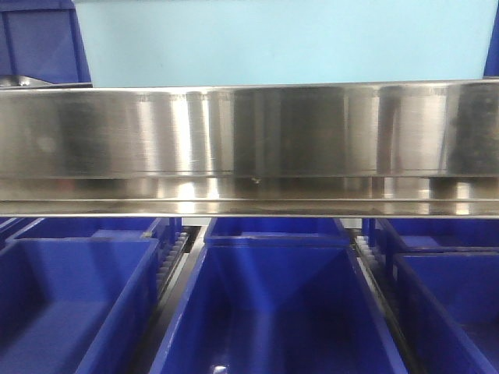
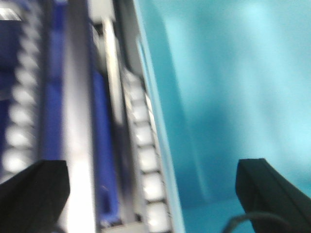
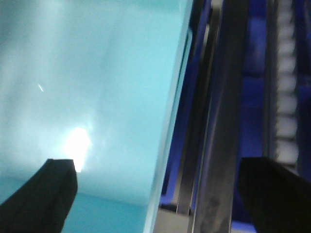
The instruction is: Move two blue bins to right shelf middle
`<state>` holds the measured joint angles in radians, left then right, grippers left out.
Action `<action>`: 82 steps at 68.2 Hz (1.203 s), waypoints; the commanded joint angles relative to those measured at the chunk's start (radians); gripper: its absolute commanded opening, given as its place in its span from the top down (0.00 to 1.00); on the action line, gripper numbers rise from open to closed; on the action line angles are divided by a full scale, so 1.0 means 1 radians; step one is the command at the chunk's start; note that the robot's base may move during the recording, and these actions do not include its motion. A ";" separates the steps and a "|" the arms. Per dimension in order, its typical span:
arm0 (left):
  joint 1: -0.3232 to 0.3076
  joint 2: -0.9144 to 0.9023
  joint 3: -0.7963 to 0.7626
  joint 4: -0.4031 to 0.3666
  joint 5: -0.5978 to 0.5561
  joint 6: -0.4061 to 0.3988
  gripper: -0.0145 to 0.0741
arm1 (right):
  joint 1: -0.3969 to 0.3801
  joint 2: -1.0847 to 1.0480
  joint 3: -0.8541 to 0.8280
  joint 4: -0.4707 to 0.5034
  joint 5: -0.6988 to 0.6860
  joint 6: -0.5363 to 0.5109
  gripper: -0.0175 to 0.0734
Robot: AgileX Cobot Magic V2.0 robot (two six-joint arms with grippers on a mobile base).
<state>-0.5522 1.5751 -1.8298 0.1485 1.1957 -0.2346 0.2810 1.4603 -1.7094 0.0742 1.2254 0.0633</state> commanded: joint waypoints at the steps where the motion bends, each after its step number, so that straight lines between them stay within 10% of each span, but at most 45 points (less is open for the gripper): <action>1: 0.025 -0.005 0.059 -0.066 -0.080 0.006 0.17 | -0.001 -0.007 0.080 -0.010 -0.063 0.009 0.20; 35: 0.034 0.049 0.211 -0.093 -0.150 0.006 0.17 | -0.001 0.046 0.247 0.034 -0.251 0.009 0.21; 45: 0.034 0.057 0.211 -0.093 -0.150 0.006 0.19 | -0.001 0.059 0.247 0.036 -0.244 0.009 0.39; 61: 0.034 0.057 0.211 -0.093 -0.156 0.006 0.69 | -0.001 0.063 0.247 0.036 -0.210 0.009 0.98; 67: 0.034 0.057 0.211 -0.097 -0.154 0.006 0.96 | -0.001 0.065 0.247 0.036 -0.208 0.015 0.97; 82: 0.034 0.057 0.211 -0.098 -0.131 0.006 0.96 | -0.001 0.065 0.247 0.036 -0.206 0.016 0.97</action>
<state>-0.5212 1.6368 -1.6185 0.0633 1.0536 -0.2353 0.2816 1.5228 -1.4655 0.1244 1.0122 0.0640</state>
